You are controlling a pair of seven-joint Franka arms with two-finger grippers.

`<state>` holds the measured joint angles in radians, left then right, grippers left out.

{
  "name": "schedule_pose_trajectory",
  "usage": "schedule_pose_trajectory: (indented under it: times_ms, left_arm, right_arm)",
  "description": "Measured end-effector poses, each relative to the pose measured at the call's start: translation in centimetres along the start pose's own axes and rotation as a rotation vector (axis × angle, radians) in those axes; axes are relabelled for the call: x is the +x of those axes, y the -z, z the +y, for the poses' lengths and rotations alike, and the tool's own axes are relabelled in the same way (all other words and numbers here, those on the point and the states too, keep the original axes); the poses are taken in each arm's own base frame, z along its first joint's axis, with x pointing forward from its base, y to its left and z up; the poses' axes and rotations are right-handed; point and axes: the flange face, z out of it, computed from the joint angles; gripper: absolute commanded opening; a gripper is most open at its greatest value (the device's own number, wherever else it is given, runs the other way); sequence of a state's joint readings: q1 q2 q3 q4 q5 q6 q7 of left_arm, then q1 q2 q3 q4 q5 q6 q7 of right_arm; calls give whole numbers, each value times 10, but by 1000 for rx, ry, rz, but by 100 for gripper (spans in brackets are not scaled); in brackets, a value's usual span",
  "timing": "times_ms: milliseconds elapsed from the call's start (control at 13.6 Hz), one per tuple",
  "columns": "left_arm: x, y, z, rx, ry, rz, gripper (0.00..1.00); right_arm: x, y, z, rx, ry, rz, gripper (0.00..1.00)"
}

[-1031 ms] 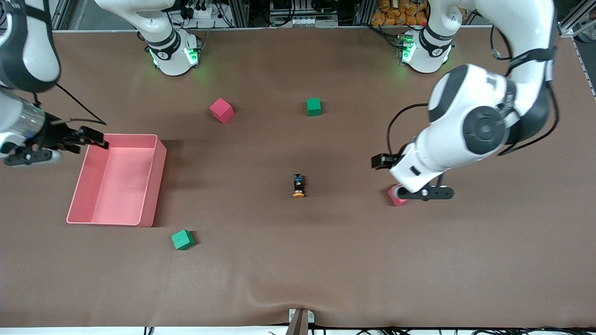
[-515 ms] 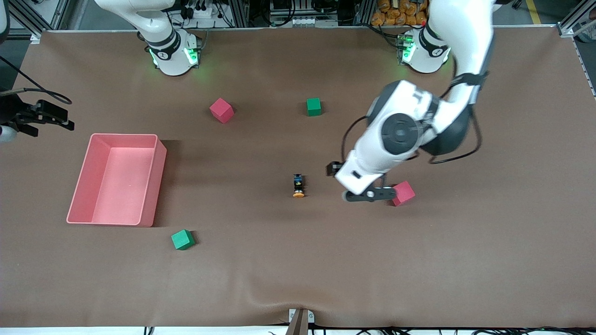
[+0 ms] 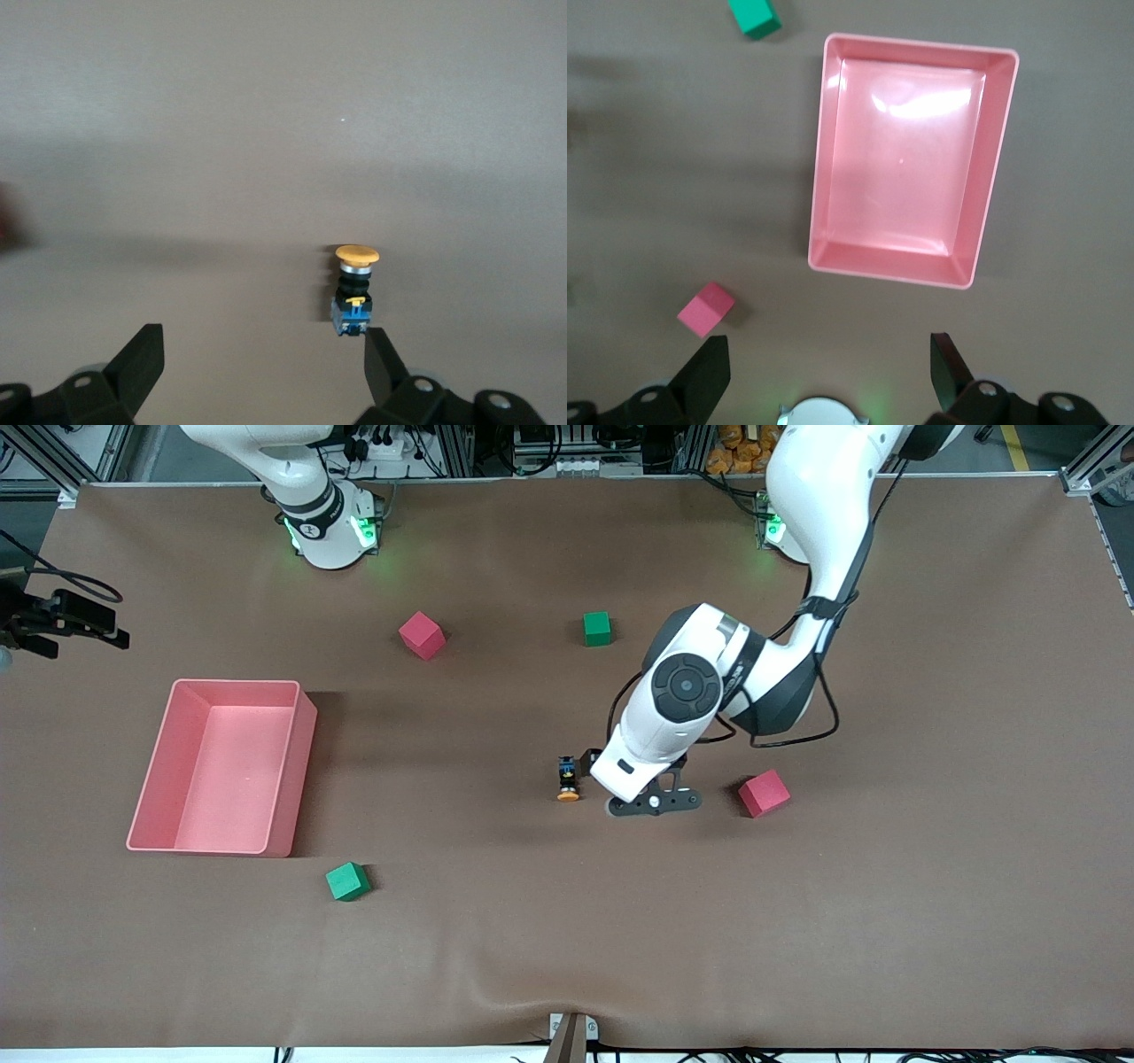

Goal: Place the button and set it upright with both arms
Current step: 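Lower the left gripper over the button and grasp its base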

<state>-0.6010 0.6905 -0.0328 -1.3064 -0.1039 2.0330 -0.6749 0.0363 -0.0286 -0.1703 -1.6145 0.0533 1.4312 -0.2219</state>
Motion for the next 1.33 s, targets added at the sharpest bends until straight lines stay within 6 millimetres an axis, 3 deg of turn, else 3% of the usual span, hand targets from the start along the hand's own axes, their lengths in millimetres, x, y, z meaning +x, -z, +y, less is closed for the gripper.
schedule_pose_trajectory:
  times_ms: [221,368,1031,1325]
  left_arm:
    - [-5,-32,15,-12,3,25,100]
    - [-6,-53,19,-16,5,32,100]
    - [-37,-106,54,-29,2,45,100]
    - [-47,-123,59,-18,-11,35,93]
  right_arm:
    - [-8,32,-4,-25,2,25,100]
    - [-11,40,-5,-37,1,34,100]
    - [-14,37,-2,-40,-109,3,100]
    - [-13,39,-2,-40,-148,16,100]
